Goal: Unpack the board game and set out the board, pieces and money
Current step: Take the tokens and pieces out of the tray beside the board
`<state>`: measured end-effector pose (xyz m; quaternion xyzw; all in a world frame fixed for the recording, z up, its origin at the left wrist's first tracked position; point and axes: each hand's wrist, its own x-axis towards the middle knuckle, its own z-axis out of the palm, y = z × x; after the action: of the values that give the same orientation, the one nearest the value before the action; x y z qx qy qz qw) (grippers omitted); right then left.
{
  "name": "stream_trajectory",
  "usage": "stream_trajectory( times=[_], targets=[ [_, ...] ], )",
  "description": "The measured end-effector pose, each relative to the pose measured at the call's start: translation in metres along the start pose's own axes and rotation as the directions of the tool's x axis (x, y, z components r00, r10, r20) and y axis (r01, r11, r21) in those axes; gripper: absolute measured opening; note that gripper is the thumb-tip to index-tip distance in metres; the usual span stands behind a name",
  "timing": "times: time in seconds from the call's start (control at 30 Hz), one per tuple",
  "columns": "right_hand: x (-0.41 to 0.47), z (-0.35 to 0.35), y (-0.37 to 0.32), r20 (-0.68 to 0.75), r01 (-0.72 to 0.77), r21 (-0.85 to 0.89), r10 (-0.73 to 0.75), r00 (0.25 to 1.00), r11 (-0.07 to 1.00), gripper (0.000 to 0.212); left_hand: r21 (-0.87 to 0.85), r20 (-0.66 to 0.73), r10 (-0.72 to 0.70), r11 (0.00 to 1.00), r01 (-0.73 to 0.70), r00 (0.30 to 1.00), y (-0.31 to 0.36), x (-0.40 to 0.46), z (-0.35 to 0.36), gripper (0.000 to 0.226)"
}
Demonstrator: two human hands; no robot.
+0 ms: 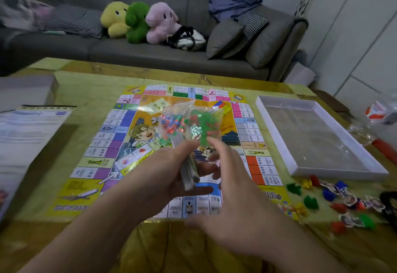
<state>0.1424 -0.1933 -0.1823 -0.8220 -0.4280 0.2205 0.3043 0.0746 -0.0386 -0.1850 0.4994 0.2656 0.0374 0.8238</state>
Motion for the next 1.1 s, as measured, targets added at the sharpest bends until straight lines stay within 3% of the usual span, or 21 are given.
stream_trajectory(
  times=[0.1,0.2,0.43,0.63,0.83,1.1],
  targets=[
    [0.003,0.004,0.009,0.008,0.079,0.004,-0.079,0.997,0.997,0.141,0.094,0.116,-0.100,0.992,0.089,0.988,0.004,0.001,-0.004,0.031],
    [0.007,0.000,0.016,0.025,0.120,0.123,-0.124,0.992,0.985,0.138,0.188,0.229,-0.218,0.966,0.176,0.949,-0.004,0.001,-0.005,0.035],
    [0.004,-0.006,0.029,-0.036,0.203,0.155,-0.200,0.979,0.967,0.111,0.073,0.352,-0.186,0.983,0.171,0.917,-0.020,0.004,0.002,0.038],
    [0.000,-0.008,0.033,-0.051,0.208,0.229,-0.202,0.978,0.951,0.120,-0.063,0.350,-0.141,0.983,0.173,0.926,-0.029,0.004,0.013,0.034],
    [0.002,-0.006,0.035,-0.097,0.235,0.210,-0.219,0.971,0.949,0.089,-0.171,0.346,-0.126,0.966,0.195,0.930,-0.028,0.002,0.019,0.033],
    [0.012,-0.005,0.040,-0.153,0.203,0.210,-0.173,0.973,0.956,0.059,-0.045,0.369,-0.153,0.982,0.182,0.917,-0.022,0.002,0.014,0.055]
  ],
)
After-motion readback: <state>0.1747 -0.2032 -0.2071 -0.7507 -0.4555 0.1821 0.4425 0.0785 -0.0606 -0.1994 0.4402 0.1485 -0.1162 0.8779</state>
